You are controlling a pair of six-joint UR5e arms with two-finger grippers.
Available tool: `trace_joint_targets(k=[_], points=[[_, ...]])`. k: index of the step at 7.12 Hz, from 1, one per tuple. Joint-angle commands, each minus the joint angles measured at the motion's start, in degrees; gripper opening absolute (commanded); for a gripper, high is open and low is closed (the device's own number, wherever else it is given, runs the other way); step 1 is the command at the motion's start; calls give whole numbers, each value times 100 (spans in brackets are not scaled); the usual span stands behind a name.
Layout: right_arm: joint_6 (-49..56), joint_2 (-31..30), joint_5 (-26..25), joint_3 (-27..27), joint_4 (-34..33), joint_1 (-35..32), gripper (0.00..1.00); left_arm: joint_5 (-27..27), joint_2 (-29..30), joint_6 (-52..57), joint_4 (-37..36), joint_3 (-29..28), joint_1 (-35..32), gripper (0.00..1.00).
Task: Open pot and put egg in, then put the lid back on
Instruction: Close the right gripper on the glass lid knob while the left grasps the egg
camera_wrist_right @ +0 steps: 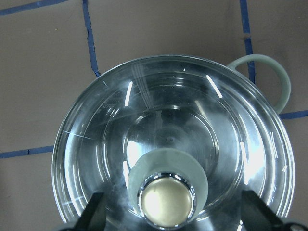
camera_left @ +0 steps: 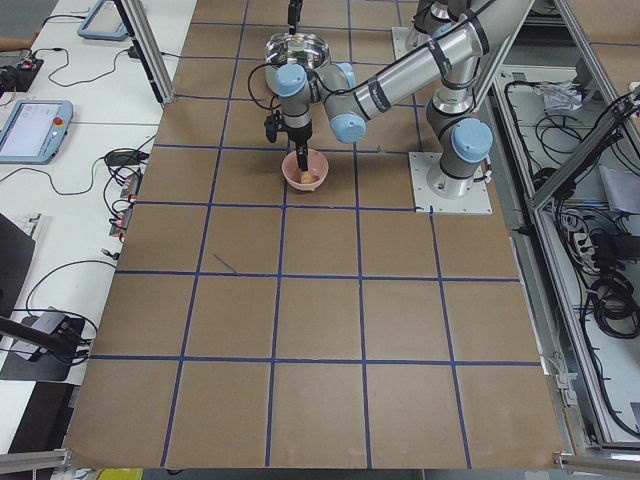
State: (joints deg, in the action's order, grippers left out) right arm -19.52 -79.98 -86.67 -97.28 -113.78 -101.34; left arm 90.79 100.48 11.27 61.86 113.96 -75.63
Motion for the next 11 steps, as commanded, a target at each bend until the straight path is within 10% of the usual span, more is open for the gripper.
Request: trace_joint_targets(k=[1,5,8,11], points=[[-8,44,-17,-447,-512,-8,99,17,182,-90,-42,48,-31,98],[-43,79,27,-458,-610,-26,88,9,526,-108,-42,48,-31,95],[-8,44,-34,-406,-601,-114,46,-9,552,-265,-51,39,-31,95],[89,26,-69,-222,-470,-96,28,-26,552,-503,-51,48,-31,95]])
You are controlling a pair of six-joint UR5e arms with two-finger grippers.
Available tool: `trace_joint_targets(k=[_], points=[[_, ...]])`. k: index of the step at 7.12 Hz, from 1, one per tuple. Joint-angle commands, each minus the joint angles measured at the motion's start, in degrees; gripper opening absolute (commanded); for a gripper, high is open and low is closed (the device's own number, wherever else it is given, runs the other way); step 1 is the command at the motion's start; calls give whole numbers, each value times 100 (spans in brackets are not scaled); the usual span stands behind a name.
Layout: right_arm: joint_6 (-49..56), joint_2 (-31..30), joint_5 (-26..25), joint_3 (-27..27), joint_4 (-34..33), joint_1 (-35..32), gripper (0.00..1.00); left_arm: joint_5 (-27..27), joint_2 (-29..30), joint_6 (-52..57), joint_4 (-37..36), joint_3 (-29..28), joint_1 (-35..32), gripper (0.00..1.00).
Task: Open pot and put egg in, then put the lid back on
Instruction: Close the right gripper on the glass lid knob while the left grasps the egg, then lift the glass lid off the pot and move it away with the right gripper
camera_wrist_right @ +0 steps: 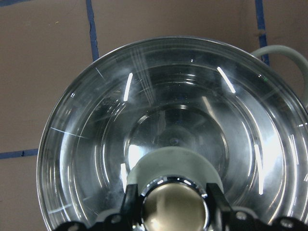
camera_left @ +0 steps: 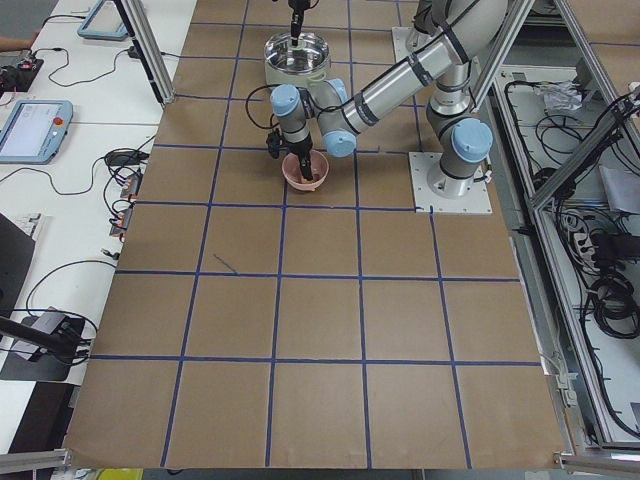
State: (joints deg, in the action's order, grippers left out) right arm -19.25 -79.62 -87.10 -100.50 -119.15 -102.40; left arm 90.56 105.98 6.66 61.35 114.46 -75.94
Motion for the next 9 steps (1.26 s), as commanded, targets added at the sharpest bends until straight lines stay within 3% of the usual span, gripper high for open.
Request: trace_joint_targets(k=[1,2,4,5,6,9], points=[[201,-80,-35,405,529,166,27,-12,10,-42,0,6,0,84],[594,-376,-44,652,1151,394,27,-20,19,-25,0,6,0,69],[1970,-957,-9,681,2041,1550,27,-12,203,11,-87,-11,0,68],[2760,-1055,-9,698,2315,2148,27,-20,204,11,-106,6,0,55],[3073,-1117,0,690,2413,2415,27,-12,204,19,-106,6,0,40],[3111,-1249,-44,663,2546,2435,27,-29,177,20,-97,-12,0,31]])
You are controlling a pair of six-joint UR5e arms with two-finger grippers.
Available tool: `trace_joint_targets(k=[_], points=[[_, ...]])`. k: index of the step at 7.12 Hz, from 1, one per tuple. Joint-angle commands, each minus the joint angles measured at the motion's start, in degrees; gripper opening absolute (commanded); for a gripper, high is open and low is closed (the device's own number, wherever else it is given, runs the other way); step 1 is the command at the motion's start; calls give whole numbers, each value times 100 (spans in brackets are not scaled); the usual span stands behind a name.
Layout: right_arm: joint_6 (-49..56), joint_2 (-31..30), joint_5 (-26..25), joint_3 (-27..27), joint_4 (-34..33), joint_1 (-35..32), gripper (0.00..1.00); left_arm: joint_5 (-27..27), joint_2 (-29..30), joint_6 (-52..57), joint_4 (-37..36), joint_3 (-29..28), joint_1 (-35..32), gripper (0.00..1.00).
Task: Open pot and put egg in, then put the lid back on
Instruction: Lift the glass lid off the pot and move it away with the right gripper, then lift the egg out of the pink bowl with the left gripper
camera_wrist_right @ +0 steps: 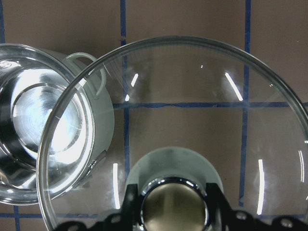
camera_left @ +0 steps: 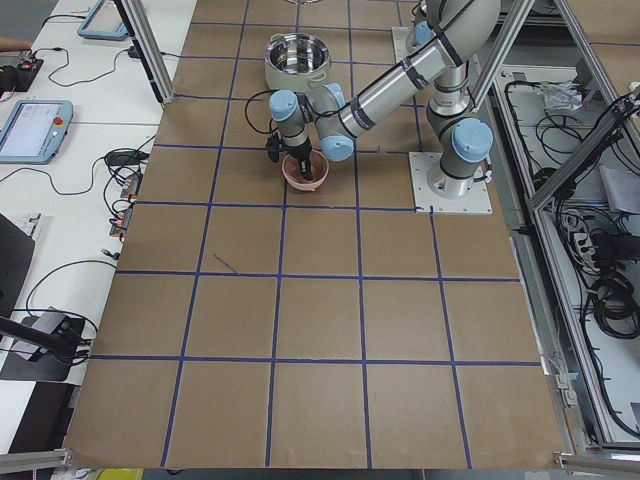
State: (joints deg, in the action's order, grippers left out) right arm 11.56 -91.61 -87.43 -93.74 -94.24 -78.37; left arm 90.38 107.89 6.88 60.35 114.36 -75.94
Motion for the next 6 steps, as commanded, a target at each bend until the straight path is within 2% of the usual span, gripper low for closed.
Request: trace_joint_targets(k=[1,3,4,6], points=[[31,-59,-19,-4,64,33,27,-3,-22,-3,3,-1,0,28],[39,-120,-10,-13,72,33,28,24,-153,-20,-23,-115,-17,14],[39,-120,-10,-13,72,33,28,33,-476,-29,281,-281,-87,13],[39,-120,-2,-39,72,33,27,-20,-1048,-47,1483,-999,-341,8]])
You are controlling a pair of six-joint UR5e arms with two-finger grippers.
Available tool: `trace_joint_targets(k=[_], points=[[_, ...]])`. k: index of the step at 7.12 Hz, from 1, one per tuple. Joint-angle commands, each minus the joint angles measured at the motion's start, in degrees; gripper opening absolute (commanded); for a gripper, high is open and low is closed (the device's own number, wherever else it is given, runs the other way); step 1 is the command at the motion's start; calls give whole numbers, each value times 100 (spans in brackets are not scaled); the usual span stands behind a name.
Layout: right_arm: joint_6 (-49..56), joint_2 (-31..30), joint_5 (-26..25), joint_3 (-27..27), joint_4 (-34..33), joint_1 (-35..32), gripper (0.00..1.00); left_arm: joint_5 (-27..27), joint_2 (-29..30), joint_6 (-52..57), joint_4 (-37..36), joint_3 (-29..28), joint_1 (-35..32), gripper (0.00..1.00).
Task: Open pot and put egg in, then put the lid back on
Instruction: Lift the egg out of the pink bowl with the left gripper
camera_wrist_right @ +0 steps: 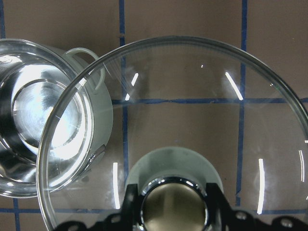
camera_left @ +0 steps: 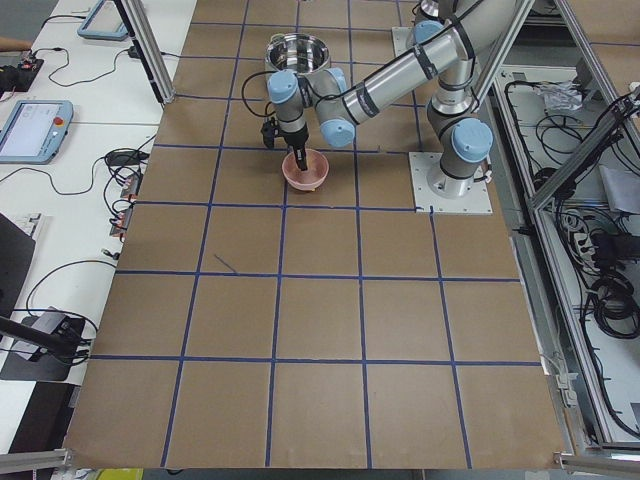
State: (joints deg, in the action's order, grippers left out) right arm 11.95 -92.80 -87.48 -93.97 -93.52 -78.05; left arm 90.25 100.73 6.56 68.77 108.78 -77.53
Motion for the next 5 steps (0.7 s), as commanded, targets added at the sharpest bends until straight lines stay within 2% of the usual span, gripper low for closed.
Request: trace_joint_targets(k=[1,3,5], points=[[0,-10,3,-16,1,0,27,-7,-344,-50,977,-923,-436,7],[0,-18,3,-25,-8,0,28,-51,-125,-445,981,-1558,-1164,7],[0,-18,3,-25,1,0,28,1,531,-778,920,-2365,-2427,7]])
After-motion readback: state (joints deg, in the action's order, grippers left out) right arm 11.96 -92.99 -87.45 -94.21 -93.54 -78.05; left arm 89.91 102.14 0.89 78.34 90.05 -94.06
